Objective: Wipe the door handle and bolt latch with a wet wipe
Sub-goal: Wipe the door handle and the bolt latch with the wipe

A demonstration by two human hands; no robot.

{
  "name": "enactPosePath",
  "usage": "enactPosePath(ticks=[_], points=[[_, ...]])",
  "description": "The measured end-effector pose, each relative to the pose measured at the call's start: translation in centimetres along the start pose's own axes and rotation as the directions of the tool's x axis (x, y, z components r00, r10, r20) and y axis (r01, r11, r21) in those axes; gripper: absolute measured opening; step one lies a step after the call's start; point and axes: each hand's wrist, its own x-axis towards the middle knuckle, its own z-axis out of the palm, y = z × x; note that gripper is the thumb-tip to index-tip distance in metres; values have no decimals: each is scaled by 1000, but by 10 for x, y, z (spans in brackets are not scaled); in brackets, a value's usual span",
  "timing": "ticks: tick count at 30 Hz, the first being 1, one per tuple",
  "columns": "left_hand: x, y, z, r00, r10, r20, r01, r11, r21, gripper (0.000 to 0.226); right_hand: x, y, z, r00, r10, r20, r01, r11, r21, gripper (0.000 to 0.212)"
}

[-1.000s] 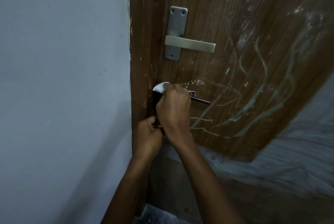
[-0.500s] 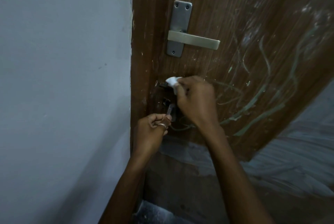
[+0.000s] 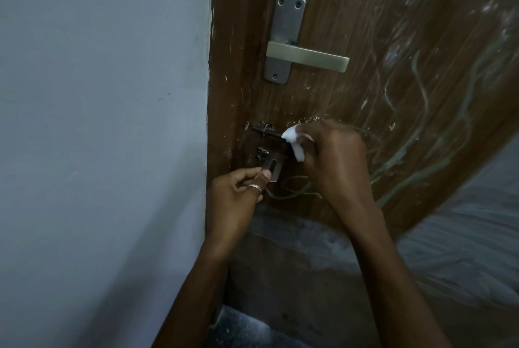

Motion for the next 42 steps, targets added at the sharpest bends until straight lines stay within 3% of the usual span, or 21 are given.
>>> enactPosePath(ticks=[4, 8, 12, 15, 18, 20, 23, 28, 42], points=[[-2, 2, 3, 999, -18, -43, 14, 997, -74, 25, -4, 0, 29, 993, -48, 105, 49, 999, -7, 25], [-3, 1, 6, 989, -150, -1, 148, 973, -178, 21, -14, -3, 47, 991, -2, 131, 17, 993, -117, 23], [1, 6, 5, 942, -332, 35, 325, 887, -327, 49, -35, -19, 51, 988, -53, 147, 68, 993, -94, 25], [-1, 5, 3, 935, -346, 75, 350, 873, -340, 62, -65, -24, 54, 974, -34, 222, 46, 998, -48, 29], [1, 8, 3, 936, -349, 47, 346, 887, -305, 66, -87, -15, 50, 962, -23, 273, 5, 998, 64, 20], [2, 14, 3, 951, -310, 22, 304, 914, -270, 51, -96, -9, 41, 975, -23, 221, -19, 982, 186, 23], [-2, 24, 2, 991, -129, 16, 130, 973, -188, 26, -102, -3, 23, 998, 40, 40, -49, 959, 279, 29], [2, 41, 2, 990, 132, 44, -135, 989, 56, 27, -88, 6, 17, 986, 144, -84, -110, 941, 321, 25], [74, 84, 35, 890, 434, 139, -452, 801, 392, 33, -51, 18, 13, 950, 249, -189, -169, 918, 359, 22]])
